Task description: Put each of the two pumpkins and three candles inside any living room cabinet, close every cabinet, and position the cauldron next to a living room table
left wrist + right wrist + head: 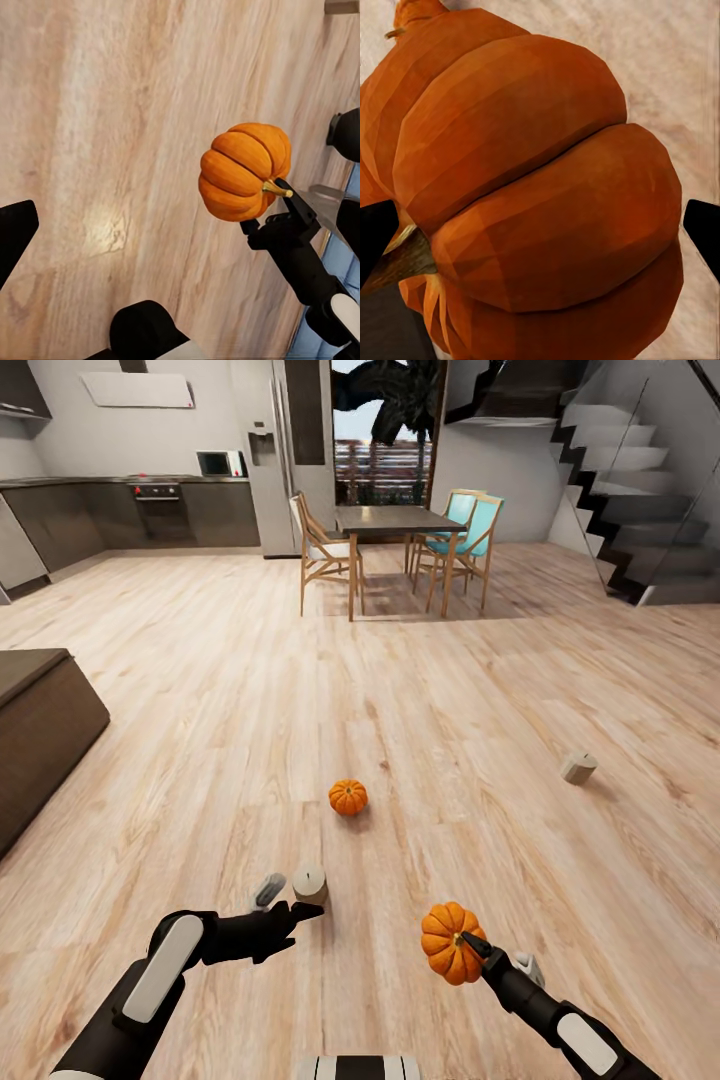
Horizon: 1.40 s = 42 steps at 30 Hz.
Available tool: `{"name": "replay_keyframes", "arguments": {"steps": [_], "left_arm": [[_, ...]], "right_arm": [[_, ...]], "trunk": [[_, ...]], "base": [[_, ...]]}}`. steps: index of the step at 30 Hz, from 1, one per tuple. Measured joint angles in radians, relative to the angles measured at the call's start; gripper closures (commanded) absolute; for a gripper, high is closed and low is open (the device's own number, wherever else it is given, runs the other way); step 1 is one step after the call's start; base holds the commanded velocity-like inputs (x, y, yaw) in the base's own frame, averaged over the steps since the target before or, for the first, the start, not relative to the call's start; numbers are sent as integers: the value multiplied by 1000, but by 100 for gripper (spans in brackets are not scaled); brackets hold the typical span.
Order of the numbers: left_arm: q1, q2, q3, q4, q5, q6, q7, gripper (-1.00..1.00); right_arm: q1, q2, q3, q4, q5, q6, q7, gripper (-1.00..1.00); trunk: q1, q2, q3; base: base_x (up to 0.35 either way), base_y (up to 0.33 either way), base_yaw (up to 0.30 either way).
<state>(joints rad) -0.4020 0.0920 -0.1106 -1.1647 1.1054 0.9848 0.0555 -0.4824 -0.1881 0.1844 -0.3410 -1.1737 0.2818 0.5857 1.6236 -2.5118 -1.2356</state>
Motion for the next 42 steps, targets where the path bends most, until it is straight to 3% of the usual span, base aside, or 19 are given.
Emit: {"name": "replay_keyframes", "arguments": {"steps": [34,42], "left_arm": [[0,1,12,1,2,0,0,-100],[0,1,11,6,5,1,1,-100]], "right_arm": [[0,-1,0,2,2,1,0,100],[0,0,-1,1,-1,1,1,100]], "trunk": [[0,0,14],[-4,2,47]], "base": [[24,0,-277],[0,0,-211]]}}
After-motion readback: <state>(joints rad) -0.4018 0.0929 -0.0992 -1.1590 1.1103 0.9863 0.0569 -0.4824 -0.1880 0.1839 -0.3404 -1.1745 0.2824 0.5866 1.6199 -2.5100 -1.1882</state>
